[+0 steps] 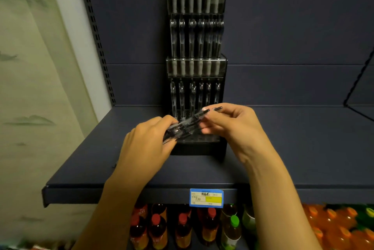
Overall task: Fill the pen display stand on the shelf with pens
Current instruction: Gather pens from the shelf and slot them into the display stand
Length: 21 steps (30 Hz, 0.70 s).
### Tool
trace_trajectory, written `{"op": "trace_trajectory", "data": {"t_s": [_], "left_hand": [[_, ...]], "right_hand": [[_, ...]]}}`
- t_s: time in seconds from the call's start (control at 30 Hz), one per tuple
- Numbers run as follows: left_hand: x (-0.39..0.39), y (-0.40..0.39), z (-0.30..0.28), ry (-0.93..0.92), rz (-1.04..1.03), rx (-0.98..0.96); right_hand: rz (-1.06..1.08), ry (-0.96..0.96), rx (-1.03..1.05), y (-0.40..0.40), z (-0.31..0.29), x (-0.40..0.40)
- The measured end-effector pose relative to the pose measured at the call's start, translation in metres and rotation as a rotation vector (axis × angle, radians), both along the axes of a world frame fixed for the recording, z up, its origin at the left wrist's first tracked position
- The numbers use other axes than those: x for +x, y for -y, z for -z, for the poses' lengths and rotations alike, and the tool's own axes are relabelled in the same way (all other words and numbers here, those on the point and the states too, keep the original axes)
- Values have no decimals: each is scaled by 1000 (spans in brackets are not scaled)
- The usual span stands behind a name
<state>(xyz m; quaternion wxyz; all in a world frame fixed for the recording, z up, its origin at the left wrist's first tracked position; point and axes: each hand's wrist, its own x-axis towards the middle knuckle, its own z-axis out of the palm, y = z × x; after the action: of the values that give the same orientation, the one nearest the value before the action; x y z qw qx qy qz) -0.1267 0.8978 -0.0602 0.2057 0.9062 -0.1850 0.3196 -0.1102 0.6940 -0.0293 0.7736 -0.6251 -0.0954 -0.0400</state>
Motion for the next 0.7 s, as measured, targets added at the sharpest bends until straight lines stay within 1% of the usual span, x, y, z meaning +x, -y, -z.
{"op": "trace_trajectory", "data": {"t_s": [0.17, 0.27, 0.37, 0.47, 0.6, 0.7], "left_hand": [[5, -10, -2, 11, 12, -34], [8, -17, 0, 7, 6, 10], [9, -21, 0, 5, 12, 65], [10, -24, 0, 8, 26, 119], [11, -27, 1, 11, 44, 136], [14, -27, 1, 22, 49, 144]], "right_hand": [[79, 59, 159, 9, -12, 9], [133, 105, 238, 14, -19, 14], [194, 155, 264, 15, -29, 21], [293, 232, 165, 18, -42, 26], [408, 329, -84, 16, -52, 30], [434, 349, -262, 10, -52, 34]]}}
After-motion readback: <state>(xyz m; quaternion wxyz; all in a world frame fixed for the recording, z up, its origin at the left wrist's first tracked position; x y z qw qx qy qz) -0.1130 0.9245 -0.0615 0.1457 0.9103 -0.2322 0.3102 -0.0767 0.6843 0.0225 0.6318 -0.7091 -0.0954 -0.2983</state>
